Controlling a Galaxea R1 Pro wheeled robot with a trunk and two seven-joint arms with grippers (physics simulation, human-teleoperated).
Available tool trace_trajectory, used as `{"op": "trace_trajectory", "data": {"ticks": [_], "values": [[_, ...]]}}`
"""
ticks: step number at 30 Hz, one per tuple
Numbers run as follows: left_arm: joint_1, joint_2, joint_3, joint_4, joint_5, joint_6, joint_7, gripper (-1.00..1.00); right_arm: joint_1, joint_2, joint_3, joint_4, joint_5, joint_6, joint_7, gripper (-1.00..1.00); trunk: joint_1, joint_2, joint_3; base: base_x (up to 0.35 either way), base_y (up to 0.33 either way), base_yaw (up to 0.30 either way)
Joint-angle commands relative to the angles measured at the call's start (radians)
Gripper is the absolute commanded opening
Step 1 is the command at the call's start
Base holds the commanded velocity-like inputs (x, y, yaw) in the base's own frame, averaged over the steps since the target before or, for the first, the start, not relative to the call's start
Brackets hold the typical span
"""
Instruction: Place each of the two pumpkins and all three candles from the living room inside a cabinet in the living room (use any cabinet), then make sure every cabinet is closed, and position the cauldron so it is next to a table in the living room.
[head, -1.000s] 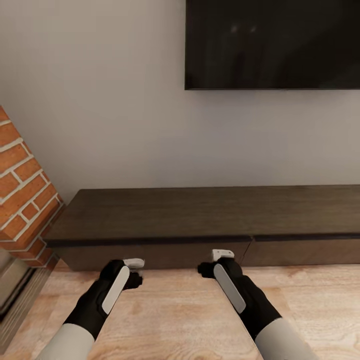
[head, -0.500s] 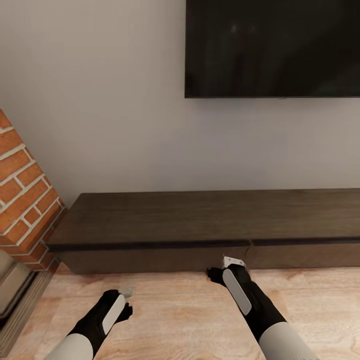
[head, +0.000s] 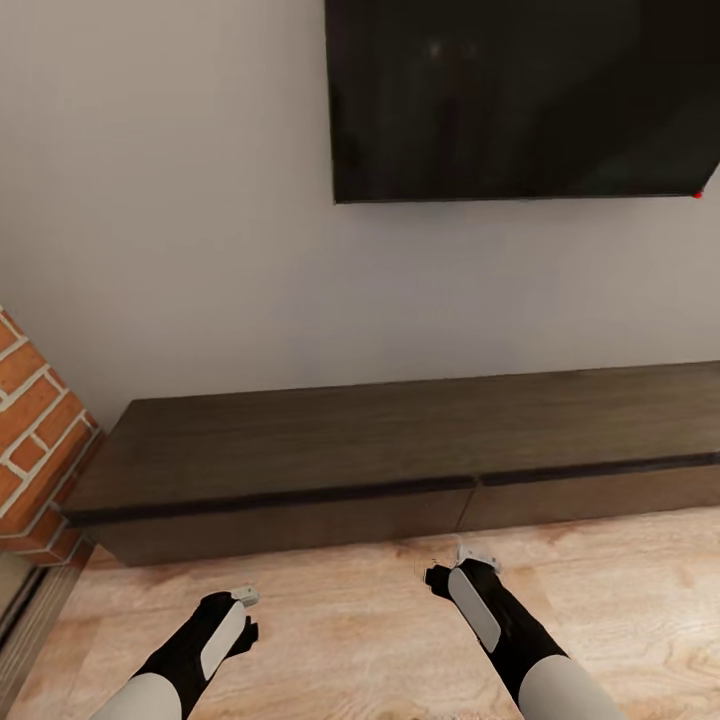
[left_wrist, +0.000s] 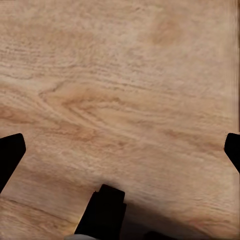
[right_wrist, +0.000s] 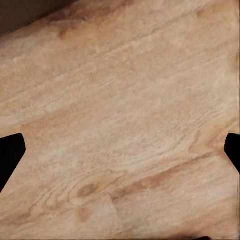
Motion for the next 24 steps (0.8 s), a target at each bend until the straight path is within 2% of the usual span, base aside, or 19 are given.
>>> {"op": "trace_trajectory", "data": {"ticks": [1, 8, 14, 24], "values": [[0.0, 0.001, -0.006, -0.001, 0.011, 0.002, 0.009, 1.0, -0.001, -0.001, 0.004, 0.006, -0.009, -0.004, -0.009, 1.0, 0.0, 0.0, -0.002, 0.0, 0.0, -0.209], [0.003, 0.014, -0.004, 0.002, 0.012, -0.074, 0.009, 1.0, -0.001, -0.001, 0.004, 0.034, -0.011, -0.022, -0.009, 1.0, 0.0, 0.0, -0.01, 0.0, 0.0, -0.209], [0.004, 0.018, -0.004, 0.002, 0.014, -0.089, 0.008, 1.0, -0.001, -0.001, 0.004, 0.038, -0.01, -0.023, -0.009, 1.0, 0.0, 0.0, -0.017, -0.004, 0.0, -0.21], [0.005, 0.017, -0.005, 0.021, 0.006, -0.092, 0.008, 1.0, -0.001, -0.003, 0.003, 0.041, -0.01, -0.033, -0.009, 1.0, 0.0, 0.0, -0.029, -0.092, 0.0, -0.209]]}}
